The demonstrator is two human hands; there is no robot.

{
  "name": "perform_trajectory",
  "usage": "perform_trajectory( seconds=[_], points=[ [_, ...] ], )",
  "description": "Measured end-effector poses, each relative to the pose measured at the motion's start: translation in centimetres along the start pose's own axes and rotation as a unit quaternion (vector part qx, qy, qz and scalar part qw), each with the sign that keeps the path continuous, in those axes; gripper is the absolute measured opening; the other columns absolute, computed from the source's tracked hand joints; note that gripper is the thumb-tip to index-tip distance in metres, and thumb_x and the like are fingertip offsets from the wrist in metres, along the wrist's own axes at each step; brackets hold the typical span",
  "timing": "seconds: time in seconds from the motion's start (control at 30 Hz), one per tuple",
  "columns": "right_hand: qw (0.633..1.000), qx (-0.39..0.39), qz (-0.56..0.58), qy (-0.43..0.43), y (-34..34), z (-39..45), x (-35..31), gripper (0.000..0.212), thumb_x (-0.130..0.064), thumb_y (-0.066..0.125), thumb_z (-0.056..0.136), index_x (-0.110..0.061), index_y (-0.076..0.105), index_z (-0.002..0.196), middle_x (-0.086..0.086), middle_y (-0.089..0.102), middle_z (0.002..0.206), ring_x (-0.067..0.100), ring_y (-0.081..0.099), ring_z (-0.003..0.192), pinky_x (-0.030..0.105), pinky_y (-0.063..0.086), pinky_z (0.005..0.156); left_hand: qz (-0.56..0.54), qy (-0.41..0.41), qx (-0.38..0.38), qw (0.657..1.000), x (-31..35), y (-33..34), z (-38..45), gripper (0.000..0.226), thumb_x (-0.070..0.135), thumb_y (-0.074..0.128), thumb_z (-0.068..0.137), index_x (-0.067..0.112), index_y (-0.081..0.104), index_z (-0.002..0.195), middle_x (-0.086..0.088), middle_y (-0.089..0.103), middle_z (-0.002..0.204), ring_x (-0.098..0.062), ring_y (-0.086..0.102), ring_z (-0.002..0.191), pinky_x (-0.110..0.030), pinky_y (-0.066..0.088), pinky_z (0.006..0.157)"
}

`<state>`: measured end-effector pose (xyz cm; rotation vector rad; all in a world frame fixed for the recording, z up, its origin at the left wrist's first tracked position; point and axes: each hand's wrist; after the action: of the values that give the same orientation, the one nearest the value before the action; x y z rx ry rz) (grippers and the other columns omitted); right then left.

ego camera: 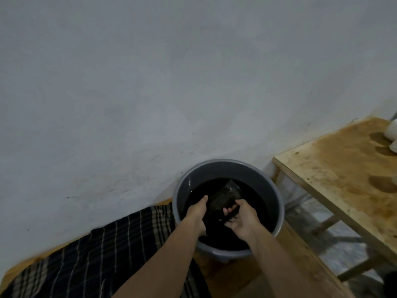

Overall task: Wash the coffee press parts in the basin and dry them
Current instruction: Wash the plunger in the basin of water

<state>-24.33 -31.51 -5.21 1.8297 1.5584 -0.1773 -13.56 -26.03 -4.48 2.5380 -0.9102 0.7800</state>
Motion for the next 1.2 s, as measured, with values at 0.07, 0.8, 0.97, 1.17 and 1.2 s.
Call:
perform_trajectory(
  seconds=[0.07,0.8,0.97,1.17,1.2],
  points=[
    [0.998,-0.027,-0.041,0.024,0.1,0.4,-0.2,0.021,-0.020,0.047,0.100,-0.003,0.057,0.094,0.014,0.058,0.090,0.027,0.061,0.085,0.049,0.048,0.084,-0.018,-0.015,0.007,1.000,-0.1,0.2,0.6,0.056,0.043,0.059,0.092,0.003,0.052,0.131,-0.024,0.061,0.121,-0.039,0.061,0.094,-0.047,0.048,0.078],
    [0.902,0.023,-0.431,-0.024,0.0,7.4,-2.0,0.039,-0.040,0.054,0.095,-0.004,0.058,0.110,0.016,0.065,0.105,0.029,0.062,0.096,0.037,0.050,0.093,-0.015,0.020,0.078,0.997,0.1,0.3,4.3,0.061,0.030,0.066,0.087,0.019,0.042,0.142,-0.016,0.056,0.129,-0.038,0.058,0.108,-0.051,0.052,0.096],
    [0.930,0.006,-0.369,0.004,0.5,6.6,-2.5,0.030,-0.027,0.059,0.095,-0.005,0.056,0.115,0.015,0.064,0.107,0.028,0.062,0.094,0.040,0.053,0.090,0.029,0.015,0.087,0.996,0.6,0.4,4.4,0.052,0.032,0.065,0.087,0.016,0.047,0.133,-0.017,0.058,0.120,-0.037,0.059,0.104,-0.050,0.052,0.095],
    [0.930,-0.011,-0.368,-0.005,0.0,6.4,-3.2,0.021,-0.029,0.060,0.095,-0.008,0.059,0.101,0.011,0.070,0.095,0.020,0.068,0.075,0.031,0.047,0.060,0.072,-0.114,0.077,0.988,1.5,-0.3,3.6,0.048,0.050,0.055,0.090,0.011,0.050,0.117,-0.016,0.053,0.116,-0.036,0.050,0.105,-0.047,0.045,0.087],
    [0.925,0.015,-0.380,-0.001,0.2,6.6,-3.3,0.025,-0.033,0.054,0.097,-0.009,0.057,0.105,0.012,0.069,0.097,0.022,0.069,0.077,0.034,0.049,0.060,0.079,-0.120,0.065,0.988,1.5,-0.3,3.4,0.052,0.053,0.056,0.088,0.011,0.052,0.117,-0.017,0.054,0.112,-0.036,0.051,0.101,-0.046,0.044,0.087]
  ],
)
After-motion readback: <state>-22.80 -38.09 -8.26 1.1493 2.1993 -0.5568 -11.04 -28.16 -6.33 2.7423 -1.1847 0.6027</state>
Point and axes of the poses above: each hand's wrist, its own z-axis towards the middle knuckle, its own y-axis out of the palm, x = y × z
